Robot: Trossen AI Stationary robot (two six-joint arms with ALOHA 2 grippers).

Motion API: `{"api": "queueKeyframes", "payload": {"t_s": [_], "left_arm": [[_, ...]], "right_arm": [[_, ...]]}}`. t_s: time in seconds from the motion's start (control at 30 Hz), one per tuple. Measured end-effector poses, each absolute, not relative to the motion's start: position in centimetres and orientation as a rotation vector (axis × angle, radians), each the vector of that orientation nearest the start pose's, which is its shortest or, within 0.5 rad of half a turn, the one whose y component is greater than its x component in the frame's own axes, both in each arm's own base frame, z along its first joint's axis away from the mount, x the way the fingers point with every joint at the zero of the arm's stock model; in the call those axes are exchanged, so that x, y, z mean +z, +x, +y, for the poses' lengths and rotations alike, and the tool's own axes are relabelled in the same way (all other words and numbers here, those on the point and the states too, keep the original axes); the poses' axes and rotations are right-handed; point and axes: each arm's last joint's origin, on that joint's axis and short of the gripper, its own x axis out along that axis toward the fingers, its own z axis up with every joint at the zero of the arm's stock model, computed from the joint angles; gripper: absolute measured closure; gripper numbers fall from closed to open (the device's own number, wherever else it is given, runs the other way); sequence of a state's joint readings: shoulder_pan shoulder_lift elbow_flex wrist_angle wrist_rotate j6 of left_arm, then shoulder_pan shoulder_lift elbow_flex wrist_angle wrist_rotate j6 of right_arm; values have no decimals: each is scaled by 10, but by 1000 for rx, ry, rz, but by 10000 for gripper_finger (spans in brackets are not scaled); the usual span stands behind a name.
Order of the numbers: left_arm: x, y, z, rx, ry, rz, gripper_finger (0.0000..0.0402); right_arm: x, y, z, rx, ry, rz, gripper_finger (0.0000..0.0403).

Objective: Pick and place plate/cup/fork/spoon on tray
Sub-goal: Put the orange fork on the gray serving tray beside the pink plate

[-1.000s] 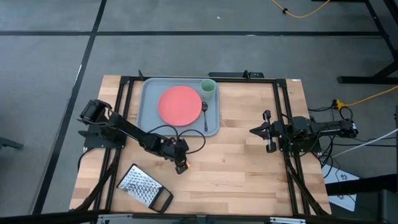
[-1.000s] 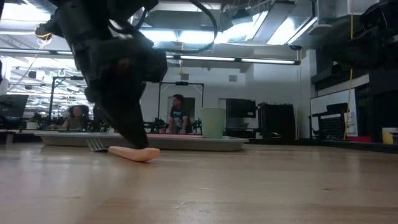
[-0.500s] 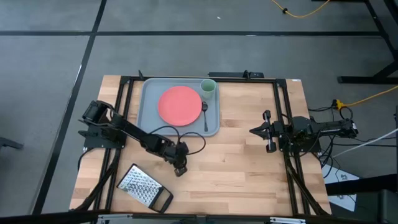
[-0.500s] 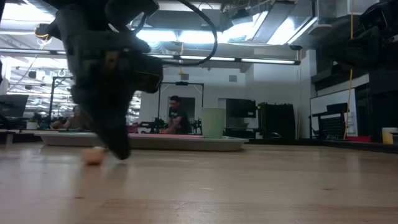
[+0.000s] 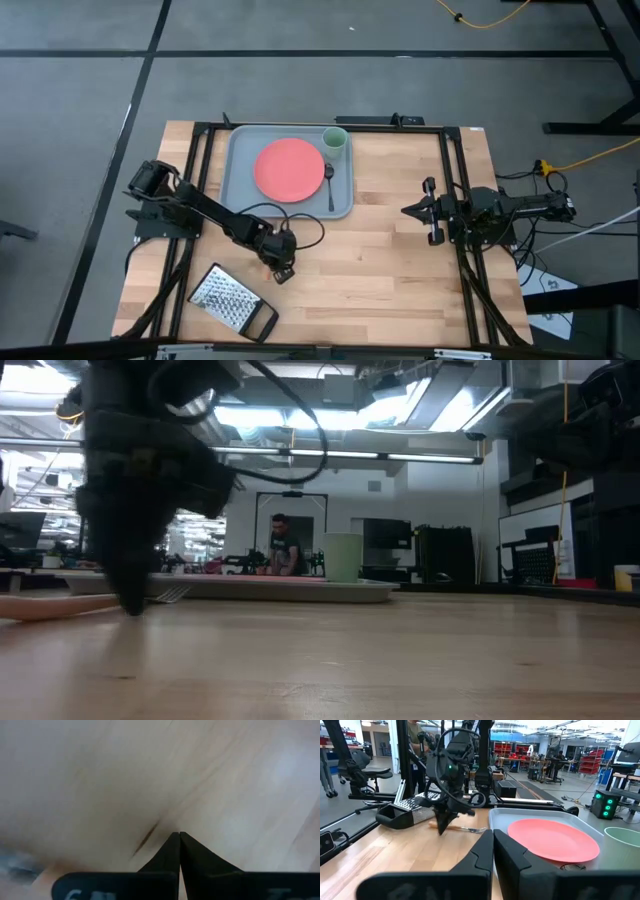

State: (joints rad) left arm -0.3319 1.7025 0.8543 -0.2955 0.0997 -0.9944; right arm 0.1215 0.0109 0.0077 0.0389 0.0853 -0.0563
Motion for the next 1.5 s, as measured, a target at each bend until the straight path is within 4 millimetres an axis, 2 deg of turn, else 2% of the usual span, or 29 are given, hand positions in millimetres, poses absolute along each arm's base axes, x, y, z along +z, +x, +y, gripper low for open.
{"api": "queueKeyframes", "payload": {"t_s": [0.17, 0.43, 0.57, 0.7, 0.83, 0.97, 1.13, 1.27, 1.5], "left_arm": [[146, 274, -99, 267, -714, 1221, 401], [197, 262, -89, 290, -716, 1050, 401], [207, 250, -85, 352, -741, 1059, 401], [204, 244, -82, 488, -800, 1086, 401], [191, 242, -81, 629, -853, 1148, 401], [180, 248, -81, 707, -843, 1115, 401], [168, 260, -84, 708, -833, 1059, 401], [168, 264, -85, 668, -873, 1064, 401], [168, 268, -70, 599, -677, 1079, 401]], "right_arm": [[169, 97, 9, 35, -54, -37, 386], [169, 97, 9, 35, -53, -37, 386], [169, 97, 9, 36, -54, -36, 386], [169, 97, 9, 36, -54, -34, 385], [169, 97, 9, 36, -53, -35, 386], [169, 97, 9, 35, -54, -35, 386], [169, 97, 9, 36, -54, -34, 386], [169, 97, 9, 36, -54, -34, 386], [169, 97, 9, 35, -54, -35, 385]]}}
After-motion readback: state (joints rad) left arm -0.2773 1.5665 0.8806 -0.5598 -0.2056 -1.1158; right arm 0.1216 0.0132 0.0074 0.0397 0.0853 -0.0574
